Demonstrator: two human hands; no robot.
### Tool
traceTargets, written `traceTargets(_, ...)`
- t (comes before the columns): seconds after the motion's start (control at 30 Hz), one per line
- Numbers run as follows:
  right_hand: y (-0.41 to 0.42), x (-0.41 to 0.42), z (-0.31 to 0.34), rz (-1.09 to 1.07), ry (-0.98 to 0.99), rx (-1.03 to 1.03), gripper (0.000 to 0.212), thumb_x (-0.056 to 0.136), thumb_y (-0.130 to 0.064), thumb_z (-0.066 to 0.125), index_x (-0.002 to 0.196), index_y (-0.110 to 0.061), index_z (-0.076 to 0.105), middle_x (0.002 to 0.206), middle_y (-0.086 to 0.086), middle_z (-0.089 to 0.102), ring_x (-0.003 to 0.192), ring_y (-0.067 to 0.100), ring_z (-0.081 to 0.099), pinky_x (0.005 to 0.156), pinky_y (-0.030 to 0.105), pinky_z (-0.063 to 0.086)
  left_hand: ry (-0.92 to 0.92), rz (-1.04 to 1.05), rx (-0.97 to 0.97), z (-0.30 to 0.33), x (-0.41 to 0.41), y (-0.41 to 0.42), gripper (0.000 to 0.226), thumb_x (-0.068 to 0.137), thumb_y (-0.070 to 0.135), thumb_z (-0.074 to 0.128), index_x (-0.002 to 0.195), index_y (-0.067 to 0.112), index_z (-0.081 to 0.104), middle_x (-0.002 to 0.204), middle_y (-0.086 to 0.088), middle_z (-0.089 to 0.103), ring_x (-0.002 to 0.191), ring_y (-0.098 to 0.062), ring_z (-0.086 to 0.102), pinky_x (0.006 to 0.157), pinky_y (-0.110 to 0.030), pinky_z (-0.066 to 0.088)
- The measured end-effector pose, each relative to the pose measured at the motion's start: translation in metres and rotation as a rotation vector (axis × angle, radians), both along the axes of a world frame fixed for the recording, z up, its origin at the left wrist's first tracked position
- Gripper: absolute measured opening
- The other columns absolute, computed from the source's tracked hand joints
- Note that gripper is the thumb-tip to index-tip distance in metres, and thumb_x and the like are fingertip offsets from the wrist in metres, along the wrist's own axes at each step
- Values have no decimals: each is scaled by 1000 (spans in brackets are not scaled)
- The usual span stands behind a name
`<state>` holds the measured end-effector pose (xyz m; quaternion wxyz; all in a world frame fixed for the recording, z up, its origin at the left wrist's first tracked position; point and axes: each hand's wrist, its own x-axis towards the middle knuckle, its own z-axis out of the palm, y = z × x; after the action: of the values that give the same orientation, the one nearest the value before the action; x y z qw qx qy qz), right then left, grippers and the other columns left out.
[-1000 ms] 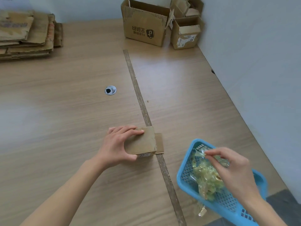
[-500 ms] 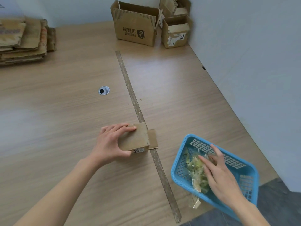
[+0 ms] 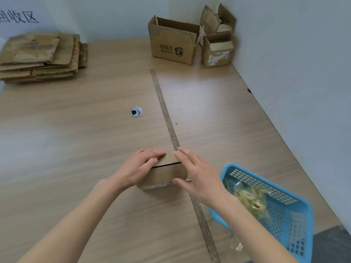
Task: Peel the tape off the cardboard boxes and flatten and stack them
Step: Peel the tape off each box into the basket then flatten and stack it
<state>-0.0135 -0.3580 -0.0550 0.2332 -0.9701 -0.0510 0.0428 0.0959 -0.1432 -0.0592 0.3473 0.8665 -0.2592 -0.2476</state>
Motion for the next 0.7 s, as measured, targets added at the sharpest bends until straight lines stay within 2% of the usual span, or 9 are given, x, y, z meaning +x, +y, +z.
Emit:
traceTargets(0.07, 9, 8, 0, 17, 3, -12, 52, 92, -44, 69, 139, -31, 52, 165, -9, 25, 146, 16, 34, 110, 35, 38, 38, -50, 101, 4, 6, 4, 41, 108, 14, 43, 144, 30, 55, 154, 12, 46, 149, -4, 29, 126, -37, 7)
traceTargets(0.17, 9, -6, -3, -7, -148, 139, 20, 87, -38, 76, 97, -23, 68, 153, -7, 48, 135, 17, 52, 100, 35, 49, -4, -98, 205, 6, 11, 7, 42, 106, 39, 49, 148, 41, 49, 159, 19, 38, 150, -2, 25, 126, -46, 7)
traceTargets(0.27, 8, -26, -11, -25, -181, 177, 50, 95, -61, 57, 68, -21, 70, 145, -14, 56, 135, 5, 51, 100, 29, 48, -101, -70, 204, 3, 4, 8, 64, 89, 59, 67, 148, 46, 47, 162, 17, 33, 148, -7, 32, 122, -40, 25)
traceTargets(0.37, 20, -25, -13, -229, -197, 225, 54, 91, -62, 58, 58, -21, 69, 121, -17, 69, 110, -1, 63, 85, 30, 53, -63, 48, 125, -5, -11, 6, 79, 79, 41, 83, 148, 48, 45, 166, 5, 25, 148, -17, 29, 120, -36, 30)
traceTargets(0.43, 30, -13, -8, -426, -228, 382, 54, 84, -68, 64, 55, -23, 60, 99, -22, 71, 91, -1, 67, 74, 28, 51, -14, 152, 84, -7, -16, 3, 78, 78, 22, 79, 144, 48, 47, 166, -2, 22, 151, -22, 24, 120, -35, 29)
traceTargets(0.5, 33, 3, -3, -560, -195, 433, 54, 78, -75, 66, 62, -26, 53, 89, -22, 68, 77, 0, 66, 65, 29, 47, 7, 214, 69, -7, -19, 0, 79, 77, 9, 69, 143, 46, 49, 167, -4, 18, 152, -24, 20, 121, -33, 26)
traceTargets(0.57, 35, 16, 1, -547, -53, 258, 56, 67, -73, 76, 83, -29, 45, 94, -16, 58, 73, 4, 60, 62, 32, 46, 42, 285, -12, -5, -20, -3, 80, 77, 2, 63, 145, 42, 49, 168, -1, 15, 154, -20, 17, 121, -29, 21)
traceTargets(0.63, 41, 25, 2, -499, 139, 155, 72, 63, -63, 83, 109, -30, 38, 111, -13, 50, 88, 16, 62, 71, 38, 49, 100, 406, -133, -2, -20, -3, 81, 80, -3, 61, 146, 41, 46, 169, 3, 13, 154, -12, 15, 120, -26, 18)
traceTargets(0.7, 43, 31, 0, -480, 171, 116, 87, 70, -47, 80, 136, -30, 27, 125, -6, 55, 105, 24, 63, 83, 38, 50, 169, 562, -290, 1, -20, 0, 80, 85, -8, 54, 150, 37, 42, 167, 4, 20, 154, -10, 17, 125, -32, 18)
